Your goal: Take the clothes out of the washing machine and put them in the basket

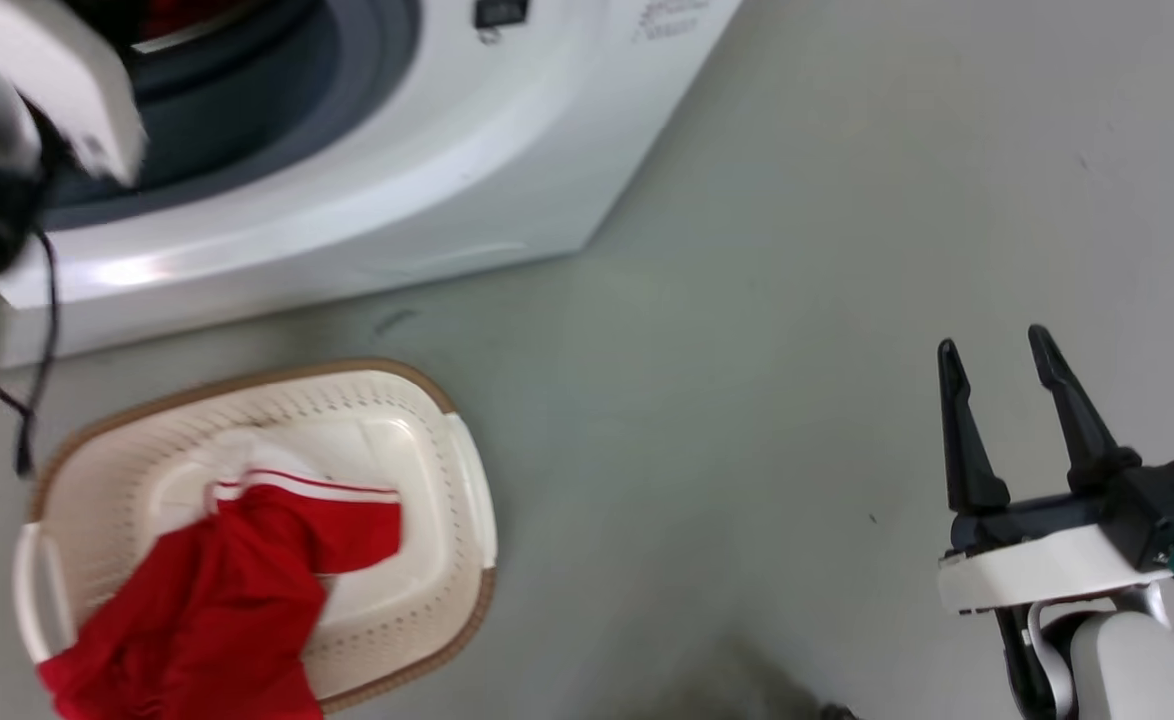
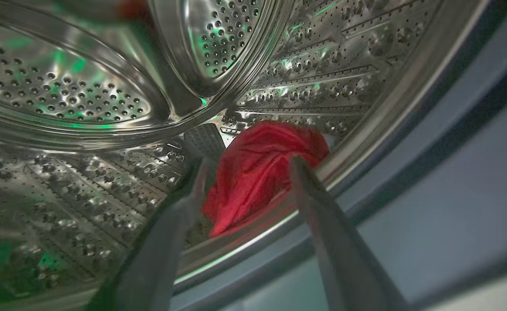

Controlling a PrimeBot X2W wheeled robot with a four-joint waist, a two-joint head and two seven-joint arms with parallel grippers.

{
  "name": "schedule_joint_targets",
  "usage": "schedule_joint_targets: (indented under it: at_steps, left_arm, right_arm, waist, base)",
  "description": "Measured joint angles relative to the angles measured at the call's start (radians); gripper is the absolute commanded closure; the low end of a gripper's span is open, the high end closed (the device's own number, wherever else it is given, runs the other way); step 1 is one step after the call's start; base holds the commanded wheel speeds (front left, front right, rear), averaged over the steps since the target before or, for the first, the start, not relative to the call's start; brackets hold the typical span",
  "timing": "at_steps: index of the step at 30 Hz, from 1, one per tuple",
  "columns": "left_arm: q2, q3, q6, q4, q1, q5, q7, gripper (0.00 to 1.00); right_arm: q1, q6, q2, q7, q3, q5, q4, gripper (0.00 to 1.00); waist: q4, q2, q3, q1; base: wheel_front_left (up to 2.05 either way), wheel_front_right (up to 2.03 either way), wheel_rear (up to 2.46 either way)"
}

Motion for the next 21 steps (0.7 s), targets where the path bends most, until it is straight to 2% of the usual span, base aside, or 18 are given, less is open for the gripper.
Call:
schedule_joint_targets:
  at_steps: [6, 9, 10, 12, 21]
  left_arm:
    - [0.062, -0.077, 0.000, 0.123, -0.241, -0.065, 0.212, 0.00]
    - [0.080, -0.086, 0.000, 0.185, -0.353, -0.089, 0.315, 0.00]
    - [0.091, -0.092, 0.001, 0.246, -0.442, -0.100, 0.404, 0.00]
    - [0.091, -0.091, 0.005, 0.287, -0.491, -0.111, 0.464, 0.00]
    - [0.074, -0.143, 0.013, 0.421, -0.604, -0.085, 0.607, 0.00]
  right_arm:
    - [-0.027, 0.000, -0.001, 0.000, 0.021, 0.050, -0.005, 0.00]
    - [-0.028, 0.000, -0.001, 0.000, 0.045, 0.064, -0.009, 0.00]
    - [-0.028, 0.000, 0.000, 0.000, 0.075, 0.073, -0.012, 0.00]
    - [-0.024, 0.000, 0.000, 0.000, 0.079, 0.074, -0.015, 0.00]
    - [-0.009, 0.000, 0.000, 0.000, 0.044, 0.083, -0.043, 0.00]
  waist:
    - [-0.068, 0.0000, 0.097, 0.0001]
    - [-0.107, 0.0000, 0.135, 0.0001]
    - [-0.146, 0.0000, 0.165, 0.0001]
    - [-0.169, 0.0000, 0.183, 0.0000]
    - [-0.189, 0.0000, 0.245, 0.0000]
  base:
    - [0.00, 0.00, 0.00]
    - [0.00, 0.00, 0.00]
    - [0.00, 0.00, 0.00]
    - [0.00, 0.00, 0.00]
    - [0.00, 0.00, 0.00]
